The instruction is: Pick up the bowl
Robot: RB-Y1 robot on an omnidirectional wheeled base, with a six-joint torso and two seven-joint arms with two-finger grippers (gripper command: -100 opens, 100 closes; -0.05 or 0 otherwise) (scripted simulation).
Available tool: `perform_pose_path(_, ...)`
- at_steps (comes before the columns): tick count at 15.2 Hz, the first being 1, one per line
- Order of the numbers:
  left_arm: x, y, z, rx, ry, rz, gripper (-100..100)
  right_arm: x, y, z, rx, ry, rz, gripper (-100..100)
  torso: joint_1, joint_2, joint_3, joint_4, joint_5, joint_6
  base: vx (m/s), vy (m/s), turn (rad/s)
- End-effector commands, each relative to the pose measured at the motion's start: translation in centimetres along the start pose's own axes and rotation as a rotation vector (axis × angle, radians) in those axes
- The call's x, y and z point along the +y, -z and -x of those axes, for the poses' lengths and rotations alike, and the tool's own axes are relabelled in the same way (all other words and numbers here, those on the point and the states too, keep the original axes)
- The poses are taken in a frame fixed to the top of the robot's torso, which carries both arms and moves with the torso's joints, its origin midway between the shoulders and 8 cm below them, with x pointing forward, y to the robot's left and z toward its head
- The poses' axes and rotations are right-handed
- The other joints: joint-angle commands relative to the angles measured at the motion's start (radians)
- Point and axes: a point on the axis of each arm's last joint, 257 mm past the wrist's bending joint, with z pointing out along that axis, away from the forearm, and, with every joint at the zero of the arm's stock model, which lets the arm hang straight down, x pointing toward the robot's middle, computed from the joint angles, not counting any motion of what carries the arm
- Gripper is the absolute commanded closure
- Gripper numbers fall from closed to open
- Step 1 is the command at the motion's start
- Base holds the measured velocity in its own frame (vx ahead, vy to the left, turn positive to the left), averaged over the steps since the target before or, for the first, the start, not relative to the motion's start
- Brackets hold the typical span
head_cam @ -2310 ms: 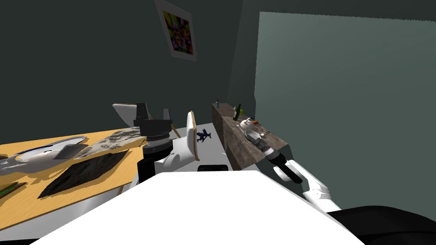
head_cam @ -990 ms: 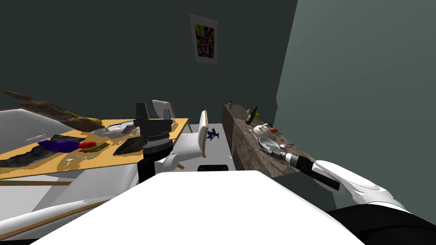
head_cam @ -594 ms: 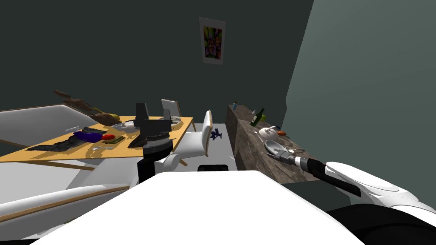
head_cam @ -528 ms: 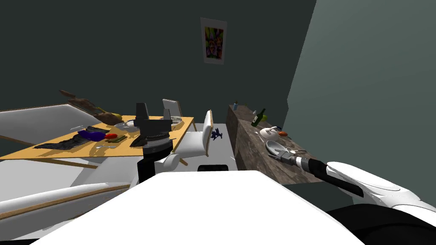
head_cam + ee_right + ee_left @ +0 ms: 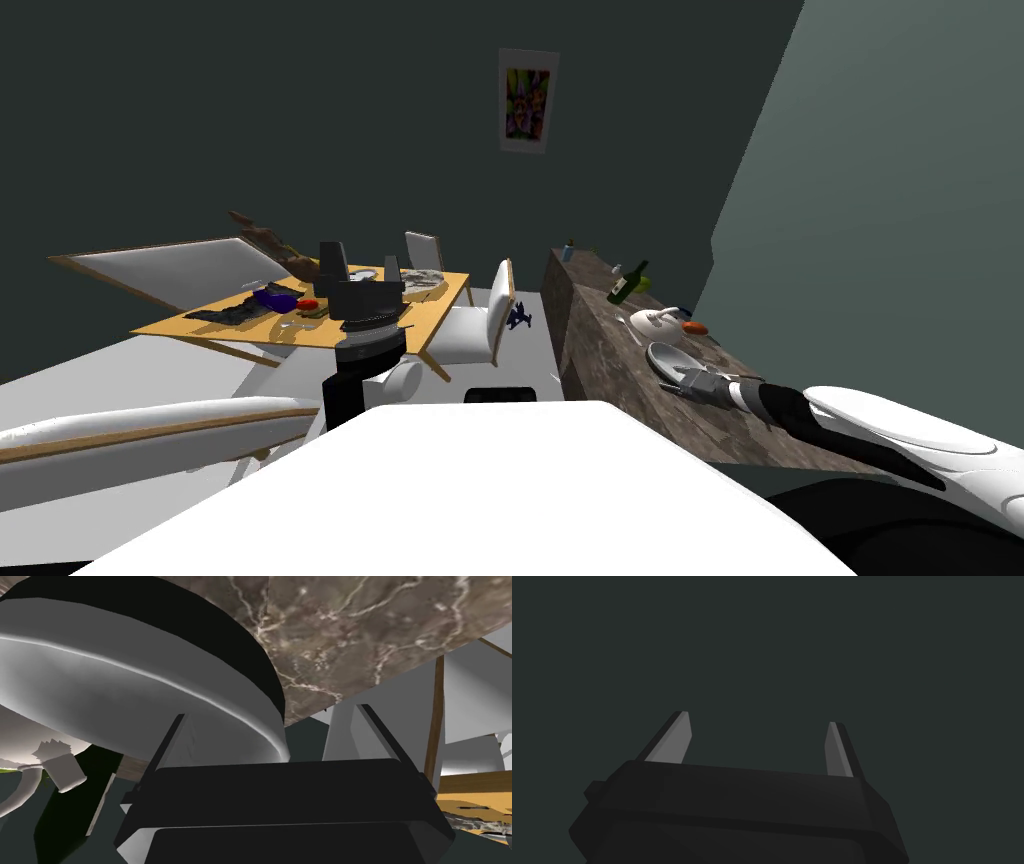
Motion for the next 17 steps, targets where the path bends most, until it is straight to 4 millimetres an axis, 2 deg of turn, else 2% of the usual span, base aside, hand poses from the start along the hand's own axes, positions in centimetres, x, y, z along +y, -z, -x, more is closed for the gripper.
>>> perform_pose_path(1,0.0,0.0,0.0,0.000,0.000,0.000,0,-0.9,1.4,-2.8,0.090,0.030,-0.007,-100,0.000,0.000,0.000,0.000,0.000,0.000,-0.008,0.085,0.202)
perform_pose_path(2,0.0,0.0,0.0,0.000,0.000,0.000,0,-1.4,2.0,-4.1,0.132,0.043,-0.009,-100,0.001,0.000,0.000,0.000,0.000,0.000,-0.005,0.105,0.229)
perform_pose_path(3,0.0,0.0,0.0,0.000,0.000,0.000,0,-1.4,2.0,-4.1,0.132,0.043,-0.009,-100,0.002,0.000,0.000,0.000,0.000,0.000,0.000,0.088,0.138)
perform_pose_path(7,0.0,0.0,0.0,0.000,0.000,0.000,0,-2.6,4.2,-8.0,0.258,0.079,-0.011,-100,0.001,0.000,0.000,0.000,0.000,0.000,0.003,0.071,0.128)
perform_pose_path(8,0.0,0.0,0.0,0.000,0.000,0.000,0,-2.3,3.6,-6.9,0.222,0.071,-0.010,-100,0.001,0.000,0.000,0.000,0.000,0.000,0.005,0.042,0.061)
perform_pose_path(9,0.0,0.0,0.0,0.000,0.000,0.000,0,-1.5,3.2,-8.4,0.230,0.057,-0.013,-100,0.000,0.000,0.000,0.000,0.000,0.001,0.024,-0.007,0.081)
perform_pose_path(11,0.0,0.0,0.0,0.000,0.000,0.000,0,-0.7,2.6,-9.5,0.232,0.046,-0.014,-100,-0.006,-0.001,-0.001,0.000,-0.002,0.000,0.038,-0.045,0.124)
perform_pose_path(12,0.0,0.0,0.0,0.000,0.000,0.000,0,-1.3,2.9,-8.6,0.230,0.053,-0.010,-100,-0.008,-0.002,-0.001,0.000,-0.002,0.000,0.027,-0.035,0.049)
perform_pose_path(13,0.0,0.0,0.0,0.000,0.000,0.000,0,-1.3,2.8,-8.8,0.231,0.053,-0.012,100,-0.008,-0.002,-0.001,0.000,-0.002,0.001,0.009,-0.012,0.004)
perform_pose_path(17,0.0,0.0,0.0,0.000,0.000,0.000,0,-0.9,2.9,-9.3,0.242,0.046,-0.002,100,-0.006,0.002,0.003,0.004,-0.003,-0.001,0.000,-0.004,-0.013)
